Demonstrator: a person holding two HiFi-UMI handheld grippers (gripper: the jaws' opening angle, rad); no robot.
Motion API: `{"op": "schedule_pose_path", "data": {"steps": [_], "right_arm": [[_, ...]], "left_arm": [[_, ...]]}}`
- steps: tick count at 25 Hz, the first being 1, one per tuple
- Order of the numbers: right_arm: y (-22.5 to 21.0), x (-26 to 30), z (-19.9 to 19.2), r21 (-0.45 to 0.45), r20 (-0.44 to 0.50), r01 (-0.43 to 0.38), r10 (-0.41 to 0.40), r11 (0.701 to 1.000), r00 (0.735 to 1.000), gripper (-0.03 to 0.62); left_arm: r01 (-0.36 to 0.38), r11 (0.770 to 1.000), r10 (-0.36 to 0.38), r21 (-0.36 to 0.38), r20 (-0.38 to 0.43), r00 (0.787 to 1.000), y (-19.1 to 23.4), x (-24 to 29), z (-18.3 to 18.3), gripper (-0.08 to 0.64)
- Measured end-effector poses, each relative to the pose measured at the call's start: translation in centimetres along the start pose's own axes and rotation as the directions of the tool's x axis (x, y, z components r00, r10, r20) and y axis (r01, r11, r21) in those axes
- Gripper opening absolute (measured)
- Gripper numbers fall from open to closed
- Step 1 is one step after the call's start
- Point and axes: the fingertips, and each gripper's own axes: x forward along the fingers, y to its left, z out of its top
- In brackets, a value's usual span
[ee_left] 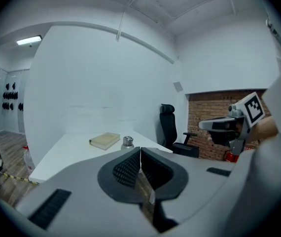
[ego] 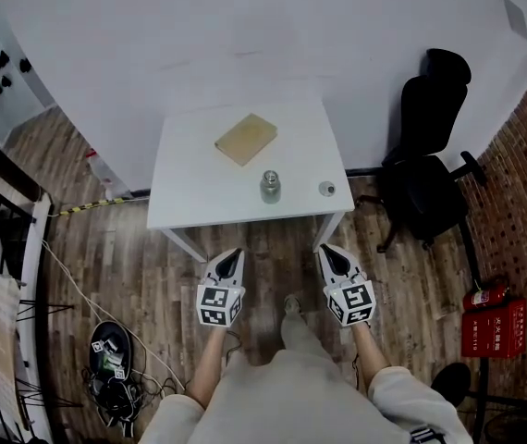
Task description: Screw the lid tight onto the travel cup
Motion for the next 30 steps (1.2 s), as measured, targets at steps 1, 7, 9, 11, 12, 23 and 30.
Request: {"op": "schedule_pose_path", "data": {"steps": [1,7,9,11,12,23,30], "right_arm": [[-0.6,0.9,0.1,0.002,-0.003,-0.004,0.004,1.0,1.0,0.0],[-4.4,6.6,0.8,0.016,-0.022,-0.038,0.039,0.999,0.999,0.0],[-5.7,8.7,1.0,0.022,-0.03,-0.054,0.054,0.998,0.998,0.0],[-7.0,10.9,1.0,0.025,-0.038,-0.069,0.07,0.997,0.997,0.0],[-7.5,12.0,1.0,0.027,-0.042,-0.077,0.078,0.997,0.996,0.0],[-10.9,21.1,-0.1,0.044,-0.076,-0.176,0.179,0.983,0.981,0.0],[-10.9,24.2,-2.1,0.035,-0.106,-0.224,0.227,0.974,0.968,0.0]], "left_arm": [[-0.003,1.0,0.003,-0.001,-0.003,1.0,0.5,0.9,0.3,0.008],[-0.031,0.999,0.031,-0.014,-0.024,0.999,3.1,6.5,1.7,0.008],[-0.042,0.999,0.041,-0.02,-0.035,0.999,4.1,8.5,2.1,0.008],[-0.049,0.998,0.048,-0.025,-0.045,0.998,5.0,10.6,2.5,0.008],[-0.052,0.998,0.05,-0.027,-0.048,0.998,5.4,11.6,2.7,0.008],[-0.082,0.996,0.079,-0.02,-0.106,0.991,8.6,19.8,1.9,0.008],[-0.083,0.996,0.084,0.018,-0.121,0.989,9.8,21.9,0.5,0.008]]}}
